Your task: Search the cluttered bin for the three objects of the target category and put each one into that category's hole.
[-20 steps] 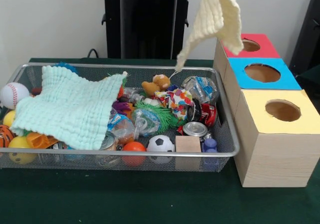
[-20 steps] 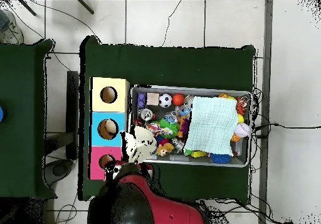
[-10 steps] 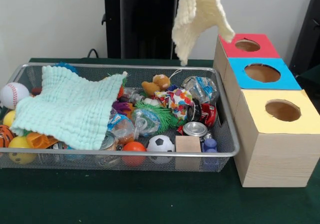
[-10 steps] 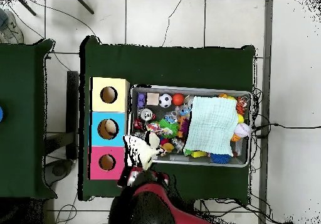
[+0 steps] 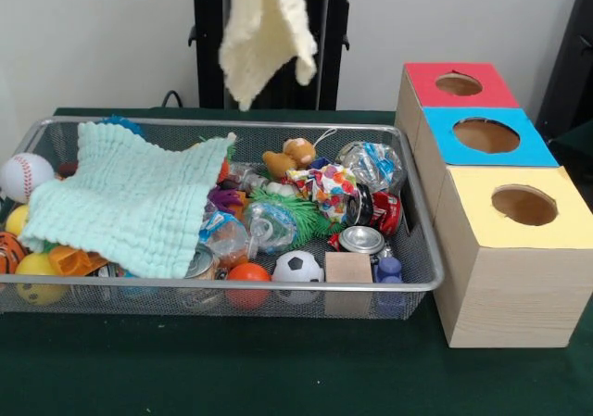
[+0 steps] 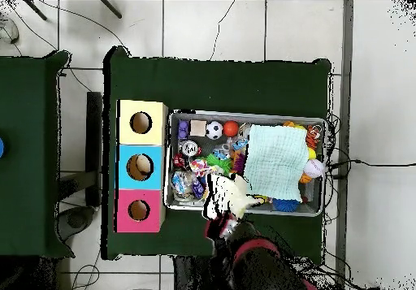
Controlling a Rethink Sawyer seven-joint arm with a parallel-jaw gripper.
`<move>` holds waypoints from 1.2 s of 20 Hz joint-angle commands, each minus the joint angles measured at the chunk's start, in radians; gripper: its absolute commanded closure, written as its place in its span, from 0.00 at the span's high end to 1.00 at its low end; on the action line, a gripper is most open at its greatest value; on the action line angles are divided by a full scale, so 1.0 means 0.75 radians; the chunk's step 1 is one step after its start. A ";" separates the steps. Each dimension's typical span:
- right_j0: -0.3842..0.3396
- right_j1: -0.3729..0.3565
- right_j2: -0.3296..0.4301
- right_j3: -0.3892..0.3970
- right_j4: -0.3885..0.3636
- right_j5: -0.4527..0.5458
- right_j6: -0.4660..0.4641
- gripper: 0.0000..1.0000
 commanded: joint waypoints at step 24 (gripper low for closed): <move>-0.700 0.310 0.521 -0.052 -0.196 -0.030 -0.597 0.00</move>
